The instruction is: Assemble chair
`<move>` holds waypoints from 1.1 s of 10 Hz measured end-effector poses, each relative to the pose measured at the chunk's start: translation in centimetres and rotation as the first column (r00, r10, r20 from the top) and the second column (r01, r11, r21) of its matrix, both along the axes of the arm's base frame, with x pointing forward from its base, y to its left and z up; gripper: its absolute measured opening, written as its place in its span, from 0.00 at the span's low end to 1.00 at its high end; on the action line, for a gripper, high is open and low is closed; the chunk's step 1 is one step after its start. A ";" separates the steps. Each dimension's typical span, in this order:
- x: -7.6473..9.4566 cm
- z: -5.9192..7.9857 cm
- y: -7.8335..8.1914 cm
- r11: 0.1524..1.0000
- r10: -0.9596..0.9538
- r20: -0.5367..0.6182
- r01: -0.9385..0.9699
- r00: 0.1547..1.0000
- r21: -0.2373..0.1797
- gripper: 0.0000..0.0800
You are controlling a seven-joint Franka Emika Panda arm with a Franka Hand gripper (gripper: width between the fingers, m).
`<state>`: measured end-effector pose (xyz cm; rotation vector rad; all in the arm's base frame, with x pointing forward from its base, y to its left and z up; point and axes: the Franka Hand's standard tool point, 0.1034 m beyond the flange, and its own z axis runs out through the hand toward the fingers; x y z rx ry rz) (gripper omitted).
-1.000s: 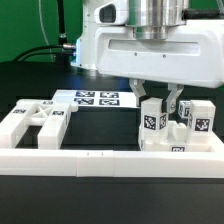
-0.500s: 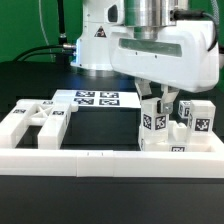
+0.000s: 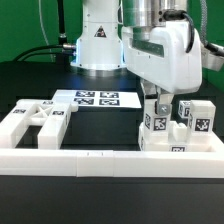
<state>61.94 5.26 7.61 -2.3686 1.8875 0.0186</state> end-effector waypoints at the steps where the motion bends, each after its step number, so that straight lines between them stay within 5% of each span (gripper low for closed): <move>1: -0.1 0.0 0.1 1.000 0.030 -0.006 -0.030 1.000 0.001 0.71; 6: -0.2 -0.1 0.3 0.898 0.439 0.023 -0.438 0.898 -0.026 0.81; 11: -0.2 -0.2 0.1 0.578 0.816 0.039 -0.812 0.577 -0.078 0.81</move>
Offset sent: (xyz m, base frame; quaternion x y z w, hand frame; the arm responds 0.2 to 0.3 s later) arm 0.0000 0.0000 0.0000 0.0000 0.0000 -0.1938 0.9810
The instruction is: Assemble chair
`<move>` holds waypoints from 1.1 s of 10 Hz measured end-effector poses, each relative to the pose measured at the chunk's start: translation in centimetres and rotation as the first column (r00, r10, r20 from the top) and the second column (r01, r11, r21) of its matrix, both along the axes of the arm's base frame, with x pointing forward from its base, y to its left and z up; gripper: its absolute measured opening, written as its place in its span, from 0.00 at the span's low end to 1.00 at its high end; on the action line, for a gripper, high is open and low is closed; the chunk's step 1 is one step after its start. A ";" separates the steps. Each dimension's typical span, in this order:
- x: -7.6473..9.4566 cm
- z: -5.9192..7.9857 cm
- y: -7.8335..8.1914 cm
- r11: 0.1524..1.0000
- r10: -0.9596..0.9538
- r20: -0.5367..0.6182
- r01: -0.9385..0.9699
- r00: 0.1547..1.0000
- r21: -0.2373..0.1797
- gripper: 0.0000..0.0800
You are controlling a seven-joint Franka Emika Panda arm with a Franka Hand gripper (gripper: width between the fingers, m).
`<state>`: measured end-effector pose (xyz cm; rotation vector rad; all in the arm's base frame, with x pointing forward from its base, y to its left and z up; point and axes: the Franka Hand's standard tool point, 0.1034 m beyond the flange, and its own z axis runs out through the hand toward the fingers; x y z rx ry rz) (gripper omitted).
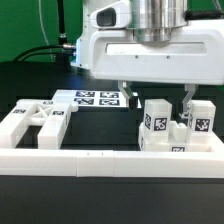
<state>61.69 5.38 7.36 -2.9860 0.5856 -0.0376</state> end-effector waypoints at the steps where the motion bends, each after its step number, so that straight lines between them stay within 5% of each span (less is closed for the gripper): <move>1: 0.0 0.0 0.0 0.996 0.089 0.007 -0.089 0.996 -0.009 0.81; 5: 0.0 0.0 -0.1 0.910 0.411 0.015 -0.409 0.912 -0.069 0.81; 8: 0.0 -0.1 -0.2 0.891 0.449 0.009 -0.448 0.893 -0.076 0.73; 10: 0.0 -0.1 -0.2 0.905 0.420 0.008 -0.418 0.908 -0.073 0.36; 11: 0.0 -0.1 -0.2 0.908 0.414 0.008 -0.412 0.910 -0.073 0.36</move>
Offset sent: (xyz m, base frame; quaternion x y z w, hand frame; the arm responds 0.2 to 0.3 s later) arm 0.0023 0.0026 0.0051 -0.0112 -0.0025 -0.2094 0.9778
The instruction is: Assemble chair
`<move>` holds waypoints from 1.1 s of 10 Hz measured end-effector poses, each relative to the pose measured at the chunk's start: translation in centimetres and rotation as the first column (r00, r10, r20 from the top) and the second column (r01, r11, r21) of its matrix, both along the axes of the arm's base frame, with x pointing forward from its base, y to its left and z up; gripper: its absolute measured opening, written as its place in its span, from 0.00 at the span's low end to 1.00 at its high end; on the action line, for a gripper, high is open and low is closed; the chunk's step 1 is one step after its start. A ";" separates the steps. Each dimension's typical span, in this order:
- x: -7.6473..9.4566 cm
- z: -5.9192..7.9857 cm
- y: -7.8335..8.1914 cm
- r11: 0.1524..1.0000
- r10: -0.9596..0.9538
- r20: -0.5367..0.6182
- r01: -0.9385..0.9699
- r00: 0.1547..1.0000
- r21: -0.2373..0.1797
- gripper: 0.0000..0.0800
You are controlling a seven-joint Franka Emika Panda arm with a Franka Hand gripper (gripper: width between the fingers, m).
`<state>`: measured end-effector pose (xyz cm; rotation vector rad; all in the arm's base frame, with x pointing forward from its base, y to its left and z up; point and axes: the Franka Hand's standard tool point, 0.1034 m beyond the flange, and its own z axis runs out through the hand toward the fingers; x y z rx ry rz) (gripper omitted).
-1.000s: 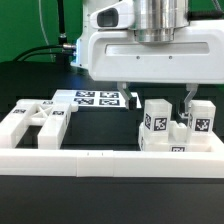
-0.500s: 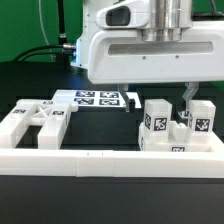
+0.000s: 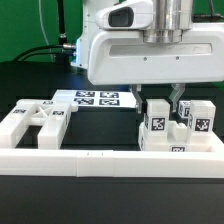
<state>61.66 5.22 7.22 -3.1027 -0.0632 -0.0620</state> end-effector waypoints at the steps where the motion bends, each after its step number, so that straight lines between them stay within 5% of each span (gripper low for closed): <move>1: 0.0 0.0 0.1 0.996 -0.092 -0.001 0.092 0.996 0.005 0.36; 4: 0.3 0.0 0.3 0.889 -0.458 0.001 0.458 0.889 0.025 0.36; 8: 0.3 0.0 0.3 0.782 -0.622 -0.014 0.622 0.783 0.036 0.36; 11: 0.5 0.1 0.4 0.565 -0.822 -0.042 0.823 0.567 0.062 0.36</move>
Offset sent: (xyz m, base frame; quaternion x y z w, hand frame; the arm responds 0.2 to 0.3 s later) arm -0.0003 -0.0015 -0.0066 0.0115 0.0263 0.2681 0.9630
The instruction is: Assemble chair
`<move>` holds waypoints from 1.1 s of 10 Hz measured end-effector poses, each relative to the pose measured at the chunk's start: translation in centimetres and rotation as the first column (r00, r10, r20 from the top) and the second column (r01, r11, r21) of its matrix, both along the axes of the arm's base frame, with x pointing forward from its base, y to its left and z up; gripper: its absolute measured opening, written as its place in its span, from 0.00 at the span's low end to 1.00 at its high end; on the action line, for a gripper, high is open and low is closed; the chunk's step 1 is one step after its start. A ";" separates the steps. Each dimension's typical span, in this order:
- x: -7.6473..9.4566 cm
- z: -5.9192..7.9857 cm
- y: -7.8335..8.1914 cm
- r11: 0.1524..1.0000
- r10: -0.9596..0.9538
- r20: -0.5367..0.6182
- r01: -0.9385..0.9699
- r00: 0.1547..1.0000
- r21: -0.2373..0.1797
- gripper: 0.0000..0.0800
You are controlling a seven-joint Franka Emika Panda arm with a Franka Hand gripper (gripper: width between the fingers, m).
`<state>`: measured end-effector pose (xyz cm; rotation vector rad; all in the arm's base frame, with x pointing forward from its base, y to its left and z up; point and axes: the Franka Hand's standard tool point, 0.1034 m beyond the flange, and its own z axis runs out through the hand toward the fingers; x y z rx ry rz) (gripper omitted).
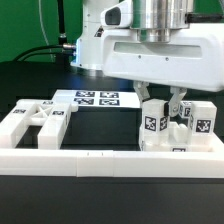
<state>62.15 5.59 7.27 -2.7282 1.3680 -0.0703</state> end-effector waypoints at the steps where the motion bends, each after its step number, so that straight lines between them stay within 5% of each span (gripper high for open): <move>1: 0.0 0.0 0.1 0.990 -0.139 -0.006 0.139 0.990 0.017 0.36; 3: 0.1 0.0 0.3 0.932 -0.358 -0.021 0.359 0.933 0.046 0.36; 6: 0.1 0.0 0.2 0.923 -0.382 -0.022 0.382 0.924 0.047 0.36; 8: -0.1 0.0 0.5 0.953 -0.298 -0.039 0.300 0.954 0.038 0.72; 11: 0.2 0.0 0.4 0.999 -0.043 -0.001 0.043 0.999 0.021 0.81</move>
Offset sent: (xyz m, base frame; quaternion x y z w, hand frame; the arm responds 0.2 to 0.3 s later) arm -0.0066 0.0016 -0.0066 -0.0114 -0.0010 0.1936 0.9810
